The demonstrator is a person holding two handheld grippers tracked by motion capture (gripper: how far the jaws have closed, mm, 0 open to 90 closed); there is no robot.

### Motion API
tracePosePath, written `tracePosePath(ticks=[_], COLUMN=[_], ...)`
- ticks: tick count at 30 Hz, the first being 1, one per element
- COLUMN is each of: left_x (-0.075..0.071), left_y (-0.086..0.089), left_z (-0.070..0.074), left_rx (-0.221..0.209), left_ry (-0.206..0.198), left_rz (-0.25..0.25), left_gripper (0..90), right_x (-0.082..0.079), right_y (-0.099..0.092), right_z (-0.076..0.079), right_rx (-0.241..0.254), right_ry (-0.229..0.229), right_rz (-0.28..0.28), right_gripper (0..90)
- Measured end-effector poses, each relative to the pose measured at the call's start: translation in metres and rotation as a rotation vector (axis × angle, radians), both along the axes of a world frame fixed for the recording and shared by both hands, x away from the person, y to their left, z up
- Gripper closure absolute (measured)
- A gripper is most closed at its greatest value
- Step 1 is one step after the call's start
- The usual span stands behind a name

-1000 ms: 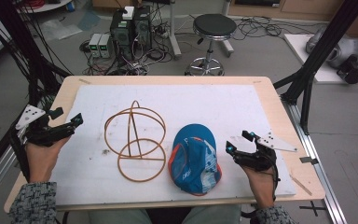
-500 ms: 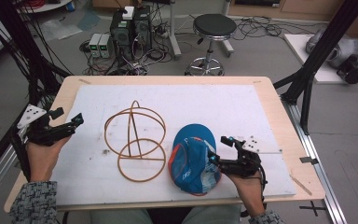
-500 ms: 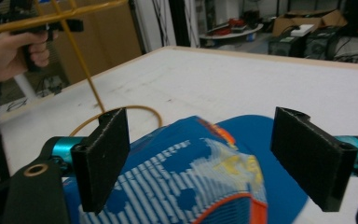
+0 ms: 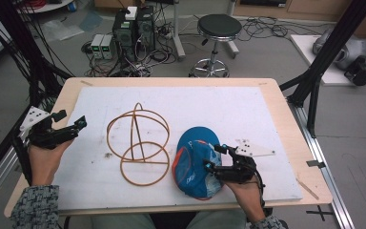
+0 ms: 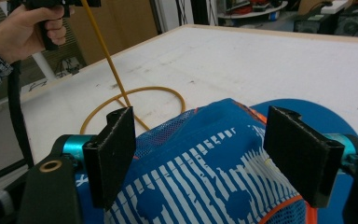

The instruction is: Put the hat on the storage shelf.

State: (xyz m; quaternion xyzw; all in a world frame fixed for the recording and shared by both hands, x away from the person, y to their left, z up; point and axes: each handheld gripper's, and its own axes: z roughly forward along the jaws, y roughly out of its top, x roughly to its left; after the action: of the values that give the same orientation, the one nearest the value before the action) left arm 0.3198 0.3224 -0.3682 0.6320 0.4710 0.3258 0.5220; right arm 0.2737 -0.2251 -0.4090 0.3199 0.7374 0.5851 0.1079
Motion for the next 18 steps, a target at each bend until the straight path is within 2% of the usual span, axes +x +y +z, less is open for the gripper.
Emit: tracePosePath(ticks=[13, 18], left_x=[-0.0001, -0.0003], left_y=[-0.0012, -0.0021], left_z=[0.0004, 0.0007], left_rx=[0.001, -0.002], left_ry=[-0.004, -0.008], left_rz=[-0.009, -0.013], left_gripper=[20.0, 20.0], right_x=[0.0017, 0.004], right_y=[0.0009, 0.0021], right_z=[-0.0029, -0.0039], right_rx=[-0.013, -0.019], right_ry=[0.016, 0.031], right_rz=[-0.018, -0.025], right_gripper=[37.9, 47.0])
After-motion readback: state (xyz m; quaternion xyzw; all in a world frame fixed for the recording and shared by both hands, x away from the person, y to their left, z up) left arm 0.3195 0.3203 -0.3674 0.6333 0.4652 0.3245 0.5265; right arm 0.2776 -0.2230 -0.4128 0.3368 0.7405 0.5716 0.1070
